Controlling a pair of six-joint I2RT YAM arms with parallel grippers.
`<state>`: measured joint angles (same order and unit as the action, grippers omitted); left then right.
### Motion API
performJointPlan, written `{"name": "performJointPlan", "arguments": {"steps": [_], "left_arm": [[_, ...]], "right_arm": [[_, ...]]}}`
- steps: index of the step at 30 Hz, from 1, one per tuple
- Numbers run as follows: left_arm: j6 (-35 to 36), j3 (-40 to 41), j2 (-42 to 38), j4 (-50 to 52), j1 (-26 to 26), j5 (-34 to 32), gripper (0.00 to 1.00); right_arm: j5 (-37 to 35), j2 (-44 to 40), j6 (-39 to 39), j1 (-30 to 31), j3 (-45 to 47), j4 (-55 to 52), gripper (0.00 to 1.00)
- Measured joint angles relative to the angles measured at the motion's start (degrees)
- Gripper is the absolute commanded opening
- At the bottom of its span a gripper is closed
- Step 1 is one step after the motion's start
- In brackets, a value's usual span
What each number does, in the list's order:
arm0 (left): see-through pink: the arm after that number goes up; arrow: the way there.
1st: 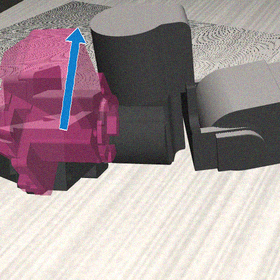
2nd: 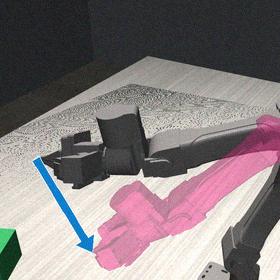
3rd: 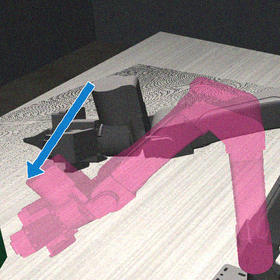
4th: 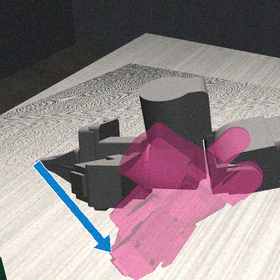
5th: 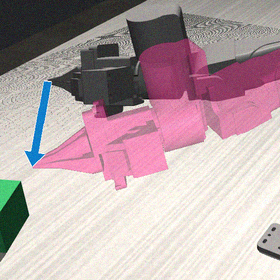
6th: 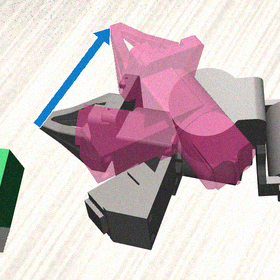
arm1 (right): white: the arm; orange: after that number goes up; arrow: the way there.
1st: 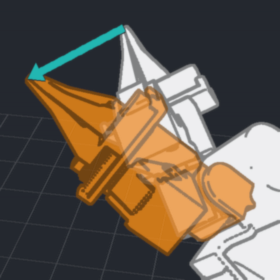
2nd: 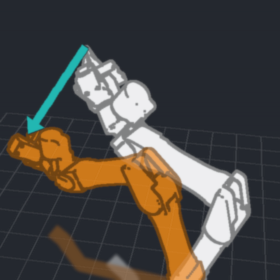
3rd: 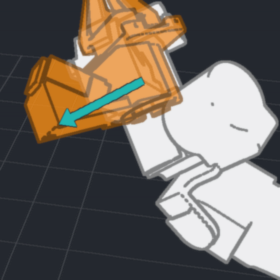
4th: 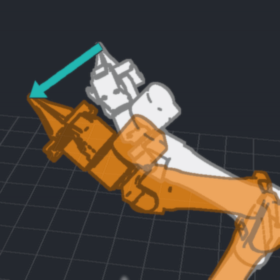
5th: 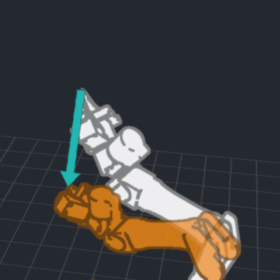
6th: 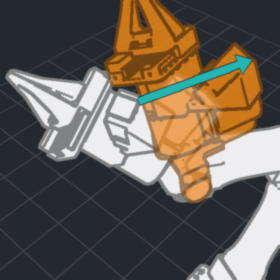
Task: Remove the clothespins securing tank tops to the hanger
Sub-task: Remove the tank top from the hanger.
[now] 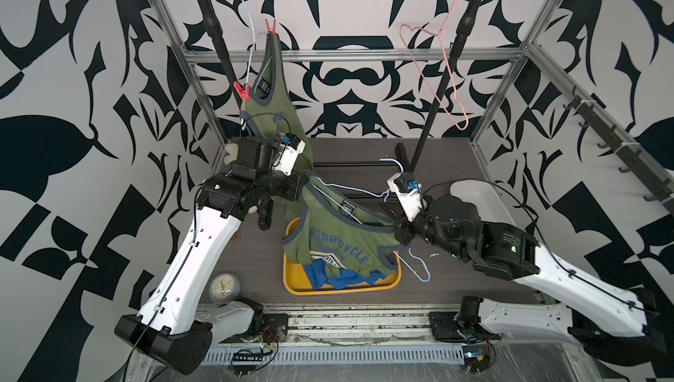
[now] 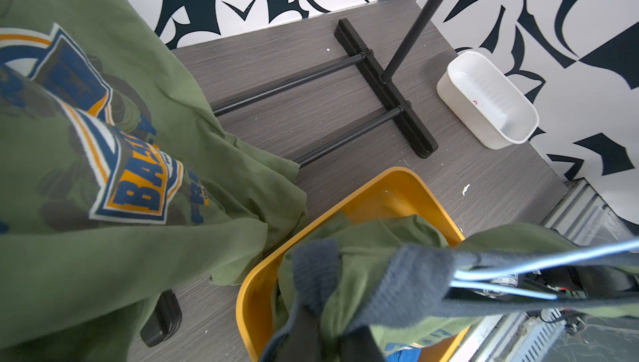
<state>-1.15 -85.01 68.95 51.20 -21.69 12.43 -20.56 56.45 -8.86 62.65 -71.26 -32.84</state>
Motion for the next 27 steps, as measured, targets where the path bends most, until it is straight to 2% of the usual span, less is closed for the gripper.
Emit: {"name": "performJointPlan", "arguments": {"steps": [3,8,13,20,27], "left_arm": [[-0.22,0.0,0.0,0.02,0.04,0.33,0.0],[-0.85,-0.02,0.39,-0.02,3.56,-5.29,0.0],[-0.87,-0.04,0.79,-0.07,3.5,-6.23,0.0],[-1.03,-0.04,1.38,-0.04,3.54,-5.97,0.0],[-1.4,0.02,2.58,-0.02,3.76,-5.73,0.0]], "right_arm": [[-0.81,-0.35,0.35,0.09,0.44,-0.26,0.0],[-3.3,-2.89,3.1,0.02,0.42,-2.84,0.0],[-3.39,-4.57,5.77,0.02,1.2,-2.01,0.0],[2.93,-5.77,7.65,0.0,2.6,0.04,0.0],[8.28,-2.16,9.09,0.0,0.11,0.26,0.0]]}}
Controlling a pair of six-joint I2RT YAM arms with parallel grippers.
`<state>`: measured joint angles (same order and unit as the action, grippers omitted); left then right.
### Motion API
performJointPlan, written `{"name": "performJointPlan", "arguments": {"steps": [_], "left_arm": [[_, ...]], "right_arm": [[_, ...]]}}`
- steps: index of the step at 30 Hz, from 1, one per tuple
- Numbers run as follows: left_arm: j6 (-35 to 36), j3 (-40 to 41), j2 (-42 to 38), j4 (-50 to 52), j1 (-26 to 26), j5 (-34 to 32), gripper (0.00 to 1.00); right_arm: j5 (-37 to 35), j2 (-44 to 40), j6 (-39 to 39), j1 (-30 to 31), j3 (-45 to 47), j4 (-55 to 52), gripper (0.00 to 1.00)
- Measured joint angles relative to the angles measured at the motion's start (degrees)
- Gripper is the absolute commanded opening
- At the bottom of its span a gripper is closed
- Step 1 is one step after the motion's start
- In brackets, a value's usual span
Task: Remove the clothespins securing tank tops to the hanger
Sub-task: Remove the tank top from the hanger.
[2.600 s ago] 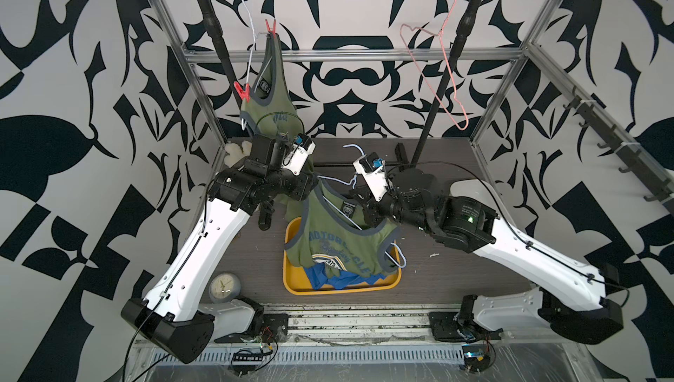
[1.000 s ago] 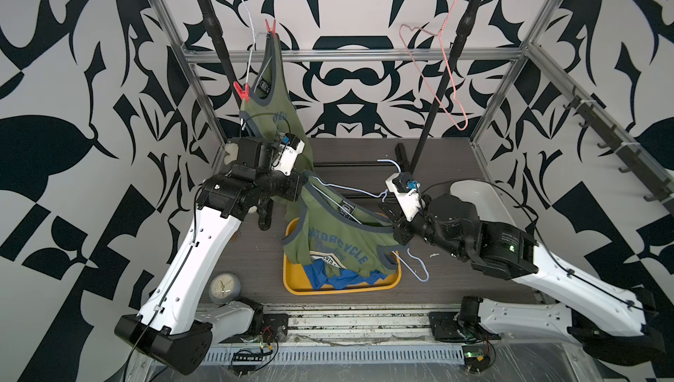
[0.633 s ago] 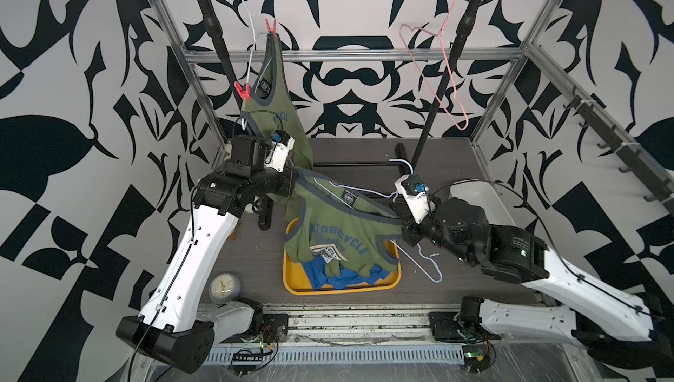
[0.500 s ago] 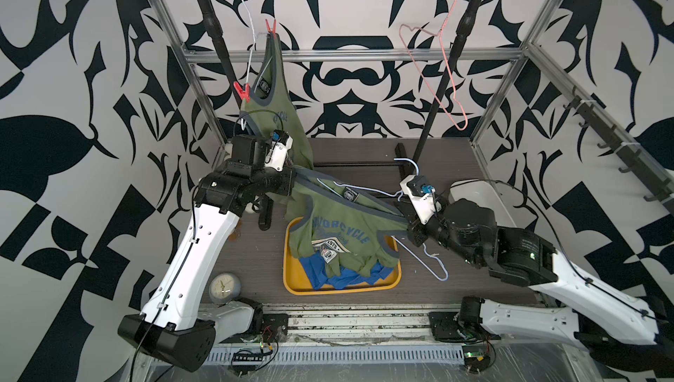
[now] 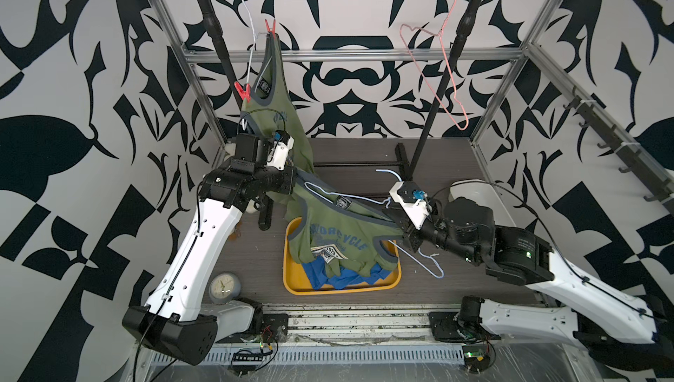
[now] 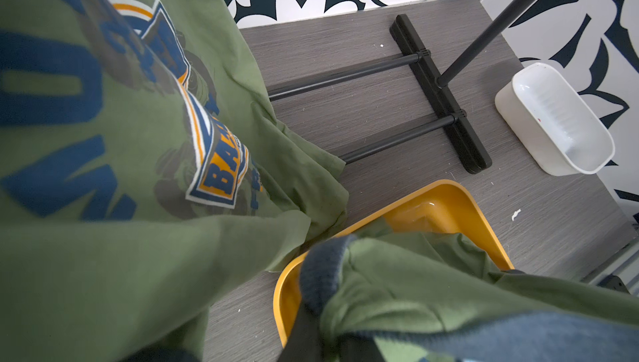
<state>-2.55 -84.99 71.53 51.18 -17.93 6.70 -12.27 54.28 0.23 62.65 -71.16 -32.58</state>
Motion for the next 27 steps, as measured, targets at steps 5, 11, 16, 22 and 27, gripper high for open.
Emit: {"name": "performJointPlan", "arguments": {"steps": [5,11,16,22,27], "left_arm": [[0.39,1.92,-0.76,-0.44,0.11,0.5,0.0],[2.19,5.95,-3.54,-0.31,0.31,0.85,0.0],[4.13,8.57,-5.7,1.14,0.31,2.99,0.0],[5.92,10.51,-5.75,2.67,0.33,6.14,0.0],[7.52,10.69,-7.06,3.78,0.37,6.45,0.0]], "right_arm": [[2.19,0.68,0.66,-0.04,-0.02,1.68,0.0],[-0.81,1.18,1.14,-0.04,-0.02,4.96,0.0],[-3.08,1.62,1.14,-0.04,0.35,7.93,0.0],[-5.53,2.16,0.35,-0.04,2.82,13.79,0.0],[-7.5,6.62,-0.59,-0.07,3.15,19.47,0.0]]}}
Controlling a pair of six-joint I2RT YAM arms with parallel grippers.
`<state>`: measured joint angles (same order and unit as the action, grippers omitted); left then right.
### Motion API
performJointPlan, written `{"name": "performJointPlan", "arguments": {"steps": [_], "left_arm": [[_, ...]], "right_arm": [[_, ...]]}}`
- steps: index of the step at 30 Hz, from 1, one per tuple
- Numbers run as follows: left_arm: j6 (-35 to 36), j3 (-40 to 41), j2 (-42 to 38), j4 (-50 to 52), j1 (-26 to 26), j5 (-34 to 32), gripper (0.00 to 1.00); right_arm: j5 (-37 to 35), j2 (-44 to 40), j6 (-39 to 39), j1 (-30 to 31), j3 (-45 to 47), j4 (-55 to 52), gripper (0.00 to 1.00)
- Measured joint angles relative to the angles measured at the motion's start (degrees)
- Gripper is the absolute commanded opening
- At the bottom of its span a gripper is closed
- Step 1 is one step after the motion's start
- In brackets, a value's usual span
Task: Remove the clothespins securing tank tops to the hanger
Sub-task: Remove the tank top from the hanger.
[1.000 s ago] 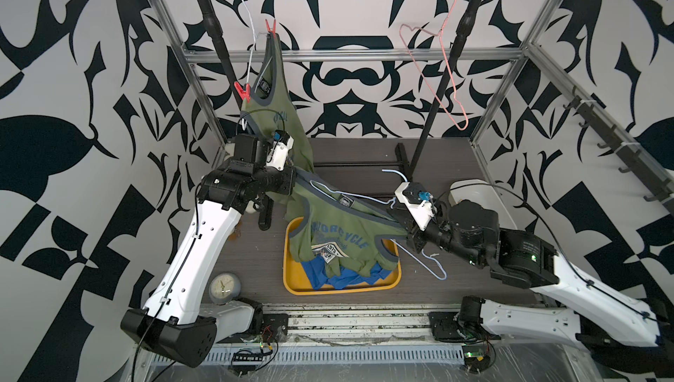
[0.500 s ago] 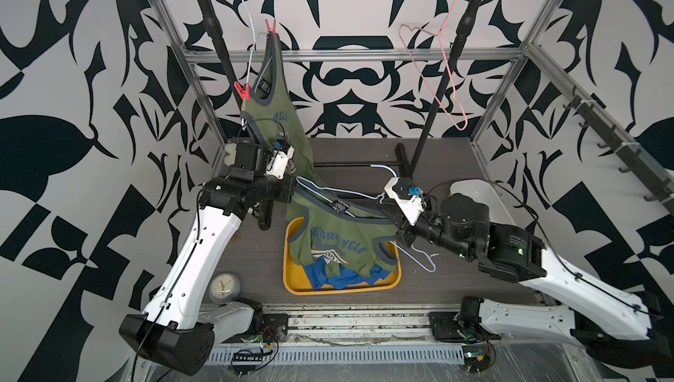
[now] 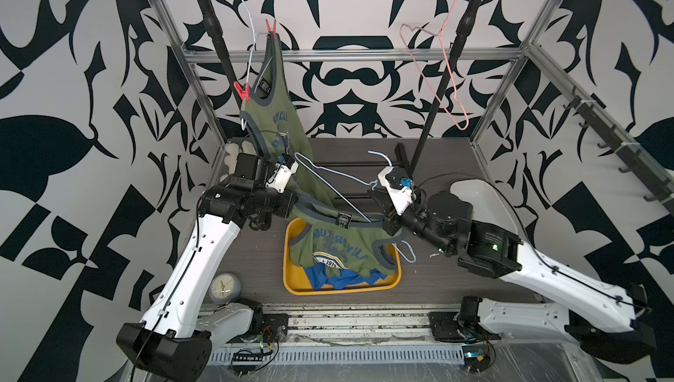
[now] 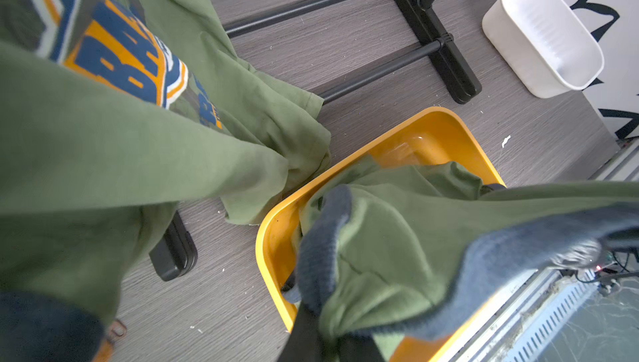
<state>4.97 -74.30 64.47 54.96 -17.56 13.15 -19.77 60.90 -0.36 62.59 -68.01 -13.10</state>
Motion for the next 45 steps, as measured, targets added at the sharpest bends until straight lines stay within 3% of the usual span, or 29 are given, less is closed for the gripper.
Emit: {"name": "performJointPlan", "arguments": {"steps": [10,21,35,45], "left_arm": [[5.27,0.96,-4.61,4.79,0.0,1.64,0.0],[7.98,1.49,-6.86,7.34,0.0,6.14,0.0],[12.83,1.81,-5.05,11.58,-2.99,9.03,0.0],[14.82,3.74,-3.8,12.31,-5.57,8.2,0.0]], "right_arm": [[1.86,10.86,-3.37,-4.22,1.03,10.88,0.0],[8.96,15.96,-11.56,-13.29,11.74,32.28,0.0],[14.91,20.31,-12.63,-13.9,11.43,45.97,0.0],[17.29,24.2,-12.63,-15.67,4.79,48.98,0.0]]}}
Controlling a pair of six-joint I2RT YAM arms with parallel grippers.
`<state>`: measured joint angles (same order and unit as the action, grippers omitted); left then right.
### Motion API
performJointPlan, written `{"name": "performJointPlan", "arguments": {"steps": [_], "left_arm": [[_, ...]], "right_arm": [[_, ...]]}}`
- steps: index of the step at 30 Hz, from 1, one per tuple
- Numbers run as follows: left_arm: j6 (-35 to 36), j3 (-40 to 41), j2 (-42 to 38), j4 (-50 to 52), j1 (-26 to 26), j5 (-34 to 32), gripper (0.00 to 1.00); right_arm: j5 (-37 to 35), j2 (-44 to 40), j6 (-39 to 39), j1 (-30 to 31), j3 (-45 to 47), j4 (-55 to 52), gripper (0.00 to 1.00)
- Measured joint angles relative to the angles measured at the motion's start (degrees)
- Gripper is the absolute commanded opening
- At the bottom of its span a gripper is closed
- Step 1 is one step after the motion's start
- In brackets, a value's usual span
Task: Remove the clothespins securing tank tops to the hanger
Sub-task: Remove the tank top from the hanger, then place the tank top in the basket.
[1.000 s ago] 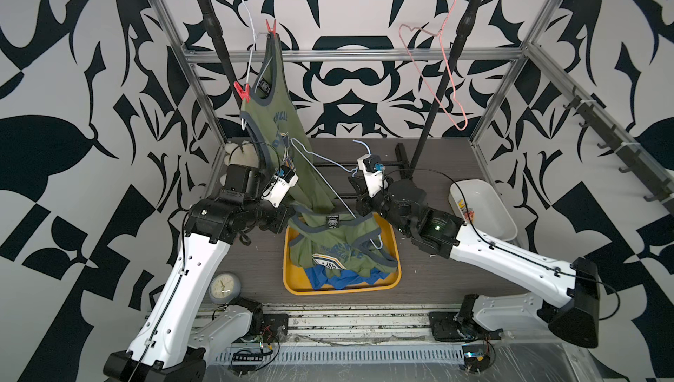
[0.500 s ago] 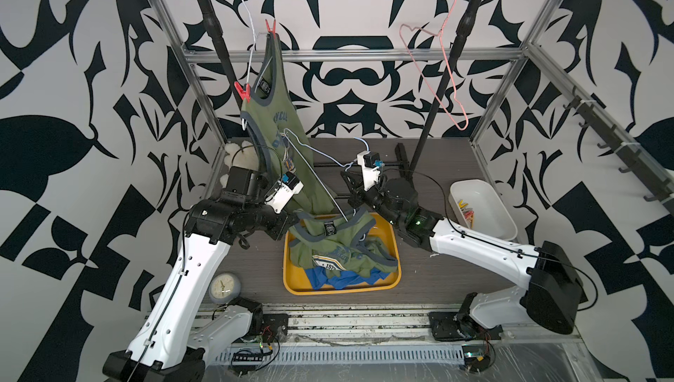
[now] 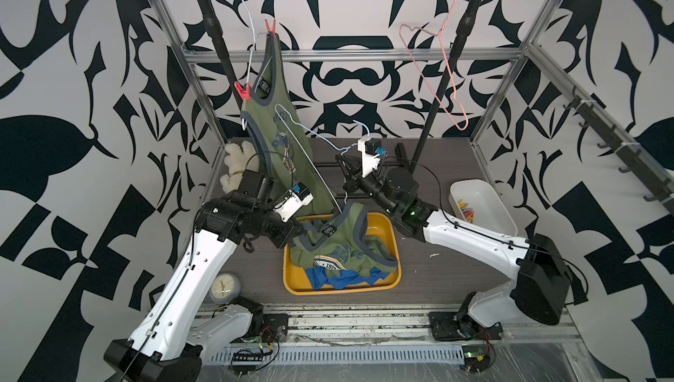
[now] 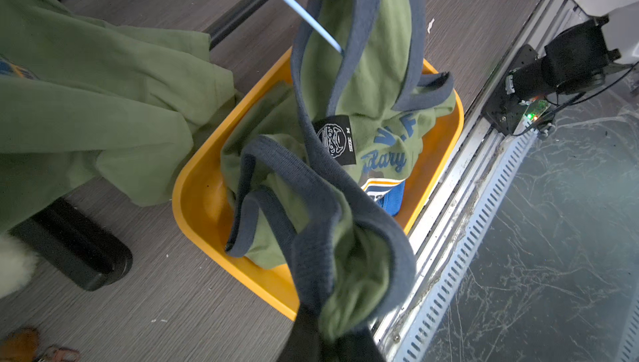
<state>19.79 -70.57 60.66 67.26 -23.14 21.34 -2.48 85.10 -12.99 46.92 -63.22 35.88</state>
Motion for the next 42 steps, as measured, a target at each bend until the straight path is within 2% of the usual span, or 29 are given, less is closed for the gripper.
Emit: {"name": "performJointPlan", "arguments": {"steps": [6,19,24,27,32,38,42], "left_arm": [[0.2,0.0,1.95,-0.15,-1.38,-0.26,0.0],[0.5,-0.02,4.11,-0.2,-3.3,-0.22,0.0],[0.61,-0.02,4.39,-0.55,-3.52,-1.03,0.0],[0.92,0.0,4.68,-0.66,-3.85,-2.38,0.12],[1.51,0.61,6.71,-1.84,-5.6,-5.44,0.21],[2.08,0.83,8.94,-2.54,-6.95,-8.72,0.51],[2.73,-0.13,8.76,-1.79,-7.04,-10.16,0.65]], "right_arm": [[2.32,2.78,-1.62,-1.51,-3.37,2.34,0.0],[5.05,9.57,-13.31,-2.21,-1.68,13.49,0.0],[6.05,11.82,-15.37,-2.21,-1.68,13.75,0.0],[6.23,10.62,-14.91,-2.21,-1.68,12.13,0.0],[5.49,3.76,-11.8,-2.21,-0.22,8.17,0.0],[2.69,-6.99,-6.36,-2.21,1.09,0.85,0.0],[1.2,-10.8,-3.06,-2.21,0.87,-5.38,0.0]]}}
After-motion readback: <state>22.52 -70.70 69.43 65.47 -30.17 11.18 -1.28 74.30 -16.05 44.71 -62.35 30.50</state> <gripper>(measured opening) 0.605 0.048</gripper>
